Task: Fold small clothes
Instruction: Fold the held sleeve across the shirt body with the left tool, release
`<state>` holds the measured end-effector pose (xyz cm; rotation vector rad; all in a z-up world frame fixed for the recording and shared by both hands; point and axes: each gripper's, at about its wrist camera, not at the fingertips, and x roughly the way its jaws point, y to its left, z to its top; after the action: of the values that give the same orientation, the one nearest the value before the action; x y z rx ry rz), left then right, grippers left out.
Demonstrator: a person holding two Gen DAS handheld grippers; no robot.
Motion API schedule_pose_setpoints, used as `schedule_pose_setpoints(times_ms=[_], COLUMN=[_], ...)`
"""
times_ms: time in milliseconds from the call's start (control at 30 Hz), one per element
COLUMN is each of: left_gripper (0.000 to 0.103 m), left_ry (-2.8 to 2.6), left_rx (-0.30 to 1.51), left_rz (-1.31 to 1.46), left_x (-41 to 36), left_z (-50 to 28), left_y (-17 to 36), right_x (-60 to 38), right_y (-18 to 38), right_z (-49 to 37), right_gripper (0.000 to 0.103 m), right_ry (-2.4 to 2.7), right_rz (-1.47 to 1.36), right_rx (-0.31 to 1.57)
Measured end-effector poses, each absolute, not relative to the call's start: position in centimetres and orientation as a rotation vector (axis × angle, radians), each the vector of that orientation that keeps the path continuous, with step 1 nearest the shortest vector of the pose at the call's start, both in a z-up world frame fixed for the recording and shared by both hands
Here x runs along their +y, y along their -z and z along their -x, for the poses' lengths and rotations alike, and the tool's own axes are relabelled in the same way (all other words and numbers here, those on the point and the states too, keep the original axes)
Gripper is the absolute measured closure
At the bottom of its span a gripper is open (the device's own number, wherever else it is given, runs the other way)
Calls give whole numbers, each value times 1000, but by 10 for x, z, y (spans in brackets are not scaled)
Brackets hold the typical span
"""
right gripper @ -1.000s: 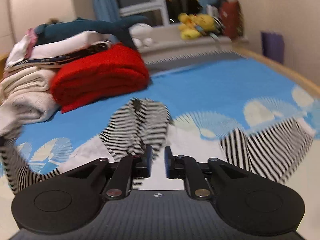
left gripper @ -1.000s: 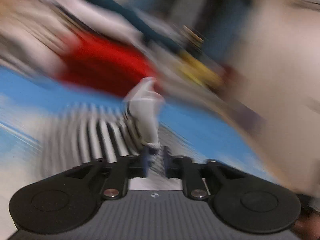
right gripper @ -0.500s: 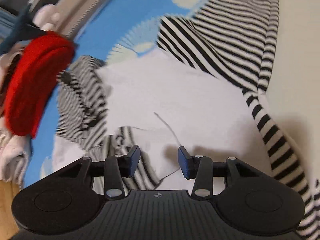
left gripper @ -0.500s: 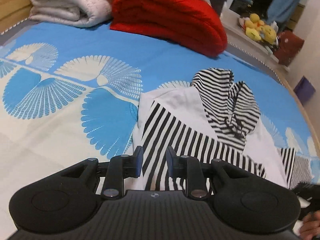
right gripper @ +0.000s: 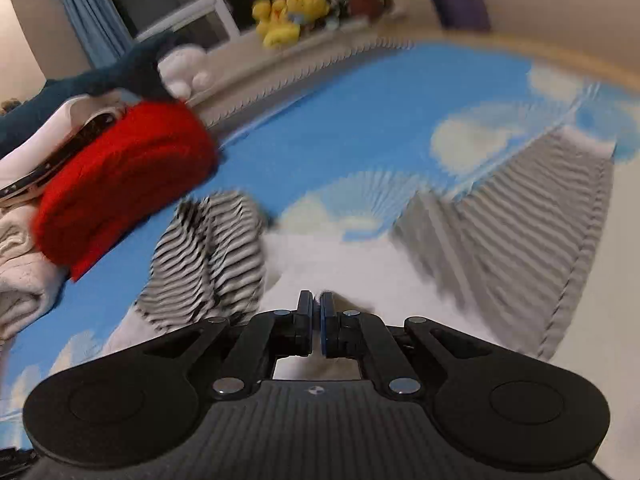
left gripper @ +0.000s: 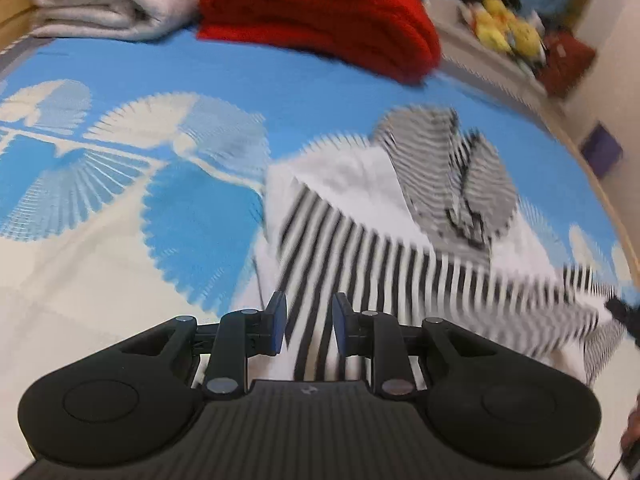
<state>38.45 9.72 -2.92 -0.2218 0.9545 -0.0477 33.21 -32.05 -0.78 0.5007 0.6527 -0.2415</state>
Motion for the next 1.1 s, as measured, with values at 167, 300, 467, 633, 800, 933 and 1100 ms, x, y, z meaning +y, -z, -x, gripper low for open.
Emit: schedule_pose_setpoints(times_ms=[167,300,467,633,800,933,1100], left_gripper=[77,77,74,71,64,64,62], left_ry=[32,19,45,69,63,55,91], left_rx=[1195,1147,1216,1133,1178,1107,881], left_rz=[73,100,66,72,37,23,5], left_x=[83,85,71,63,47,37,12], left_z=[-388,-386,-387,-386,-382,-376,-361], left_y=[79,69,82,59,68,49,4], right_x=[-355,-343,-337,-338,-345,-354,-370], right_y=[54,37,80,62,51,42,15], right_z=[-340,-339,-356,-352,-353,-342,-319], right_gripper=[95,80,76,71,65,65,65], right_ry=[418,295,153,163,144,141,155], right_rz=[-529,-522,-631,-545,-521,-527,-505], right_rx=[872,782,1057,987,942,925,803])
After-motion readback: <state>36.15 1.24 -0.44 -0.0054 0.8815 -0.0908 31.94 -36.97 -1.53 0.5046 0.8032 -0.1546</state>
